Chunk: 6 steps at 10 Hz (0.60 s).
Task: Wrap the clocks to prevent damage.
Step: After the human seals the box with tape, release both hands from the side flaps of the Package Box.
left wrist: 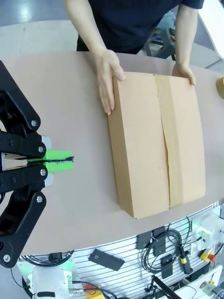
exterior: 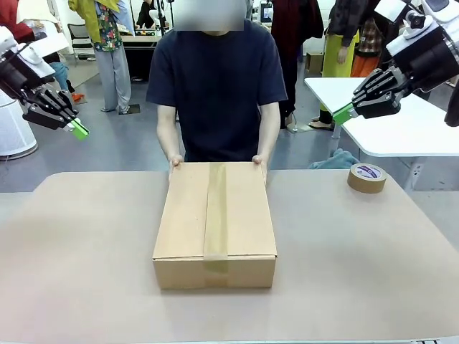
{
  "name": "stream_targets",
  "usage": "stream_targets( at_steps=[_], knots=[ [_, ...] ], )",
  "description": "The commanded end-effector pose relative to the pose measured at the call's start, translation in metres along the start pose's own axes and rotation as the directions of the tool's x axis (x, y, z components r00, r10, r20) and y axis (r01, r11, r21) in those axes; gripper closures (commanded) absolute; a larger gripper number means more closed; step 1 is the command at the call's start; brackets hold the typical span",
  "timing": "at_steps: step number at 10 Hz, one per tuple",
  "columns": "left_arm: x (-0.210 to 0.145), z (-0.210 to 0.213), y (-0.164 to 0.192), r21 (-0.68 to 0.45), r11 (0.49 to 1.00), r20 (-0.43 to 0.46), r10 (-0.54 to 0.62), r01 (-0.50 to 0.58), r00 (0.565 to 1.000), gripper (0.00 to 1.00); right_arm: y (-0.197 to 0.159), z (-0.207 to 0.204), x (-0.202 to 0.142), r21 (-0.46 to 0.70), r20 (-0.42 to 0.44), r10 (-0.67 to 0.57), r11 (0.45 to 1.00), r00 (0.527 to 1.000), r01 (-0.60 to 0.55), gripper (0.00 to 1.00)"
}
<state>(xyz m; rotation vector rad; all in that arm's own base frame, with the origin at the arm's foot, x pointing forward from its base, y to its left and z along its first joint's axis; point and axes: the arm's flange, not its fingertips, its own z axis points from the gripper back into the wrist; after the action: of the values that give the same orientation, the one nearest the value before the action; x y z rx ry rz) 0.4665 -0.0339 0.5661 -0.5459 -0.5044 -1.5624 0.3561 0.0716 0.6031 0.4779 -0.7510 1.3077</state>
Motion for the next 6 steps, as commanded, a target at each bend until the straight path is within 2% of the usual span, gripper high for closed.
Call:
stream_targets(
  at_steps=[1,6],
  knots=[
    [0.0019,0.0027,0.0021,0.004,1.000,-0.004,-0.002,0.002,1.000,0.99,0.0002,0.0000,0.0006,-0.007,-0.019,-0.014,1.000,1.000,0.014,0.99],
    [0.0019,0.0027,0.0021,0.004,1.000,-0.004,-0.002,0.002,1.000,0.99,0.0002,0.0000,0.0006,-0.007,-0.019,-0.014,1.000,1.000,0.014,0.99]
  ],
)
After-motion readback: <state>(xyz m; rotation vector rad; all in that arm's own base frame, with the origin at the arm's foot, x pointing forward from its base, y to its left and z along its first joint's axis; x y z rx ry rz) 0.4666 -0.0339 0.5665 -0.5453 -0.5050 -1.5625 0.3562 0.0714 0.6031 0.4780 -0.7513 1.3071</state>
